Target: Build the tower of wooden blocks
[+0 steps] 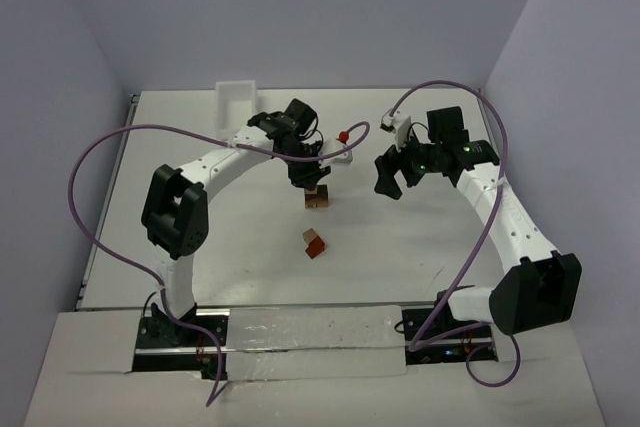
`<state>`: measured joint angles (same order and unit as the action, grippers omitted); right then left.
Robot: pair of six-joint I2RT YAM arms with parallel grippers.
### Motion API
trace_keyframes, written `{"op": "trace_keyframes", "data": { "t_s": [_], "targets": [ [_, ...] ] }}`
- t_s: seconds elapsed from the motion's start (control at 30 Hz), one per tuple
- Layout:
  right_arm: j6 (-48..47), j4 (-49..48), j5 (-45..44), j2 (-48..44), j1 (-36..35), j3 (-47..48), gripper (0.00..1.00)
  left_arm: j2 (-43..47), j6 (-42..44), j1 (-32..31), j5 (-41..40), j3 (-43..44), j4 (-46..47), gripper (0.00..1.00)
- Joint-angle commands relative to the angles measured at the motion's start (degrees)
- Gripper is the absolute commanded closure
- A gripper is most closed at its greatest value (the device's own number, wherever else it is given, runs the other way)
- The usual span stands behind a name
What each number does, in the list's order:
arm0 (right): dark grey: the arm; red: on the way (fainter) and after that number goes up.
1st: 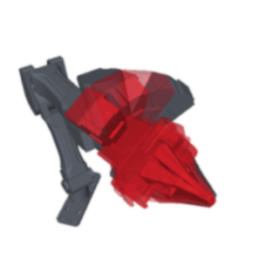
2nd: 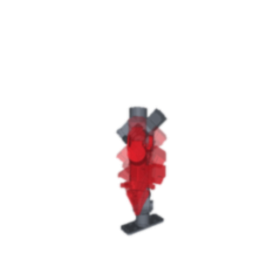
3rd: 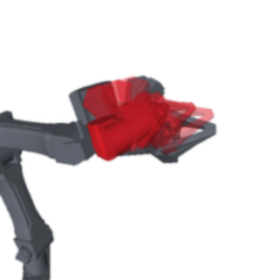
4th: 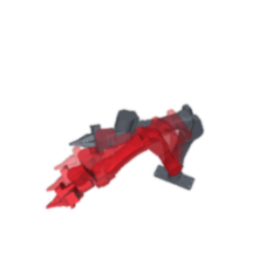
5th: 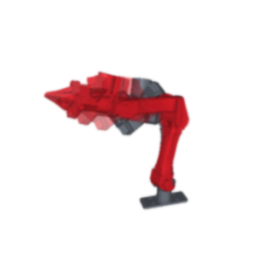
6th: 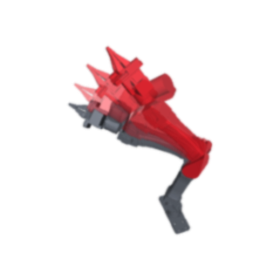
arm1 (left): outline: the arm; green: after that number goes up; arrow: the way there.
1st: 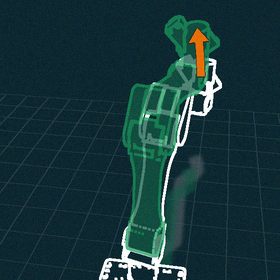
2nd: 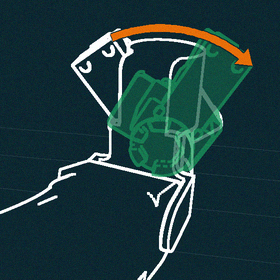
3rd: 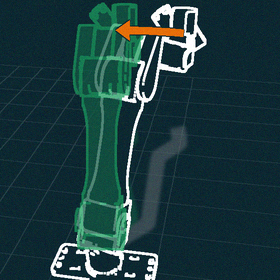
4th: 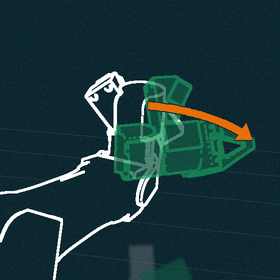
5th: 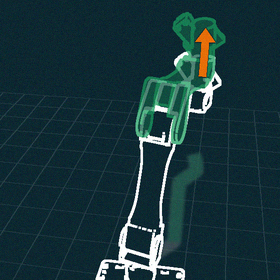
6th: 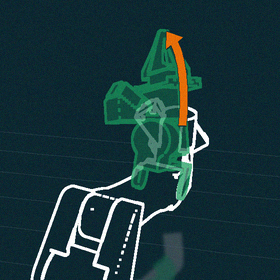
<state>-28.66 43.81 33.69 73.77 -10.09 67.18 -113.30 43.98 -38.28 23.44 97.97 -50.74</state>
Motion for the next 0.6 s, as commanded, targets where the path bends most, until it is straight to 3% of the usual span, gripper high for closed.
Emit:
{"op": "trace_keyframes", "data": {
  "t_s": [0.0, 0.17, 0.3, 0.37, 0.43, 0.57],
  "targets": [
    [-0.78, 0.81, 0.67, 0.41, 0.33, 2.52, 0.00, -0.08, 1.07, -0.48, 2.01, 0.55, 1.17, 0.69],
    [-0.79, 0.76, 0.76, 0.41, 0.33, 2.52, 0.00, 0.56, 1.82, -0.47, 2.49, 0.36, 0.64, 0.57],
    [-0.78, 0.75, 0.85, 0.34, 0.33, 2.54, 0.00, 1.67, 2.23, -0.41, 3.13, -0.05, 0.40, 0.17],
    [-0.80, 0.75, 0.87, 0.32, 0.33, 2.52, 0.00, 2.38, 2.34, -0.39, 3.36, -0.08, 0.47, 0.06],
    [-0.84, 0.79, 0.99, 0.38, 0.36, 2.52, 0.00, 3.35, 2.11, -0.39, 3.54, 0.33, 0.15, 0.01],
    [-0.78, 0.75, 1.02, 0.50, 0.33, 2.70, 0.00, 6.19, 1.44, -0.39, 3.31, 2.80, -1.22, 0.01]
  ]
}}
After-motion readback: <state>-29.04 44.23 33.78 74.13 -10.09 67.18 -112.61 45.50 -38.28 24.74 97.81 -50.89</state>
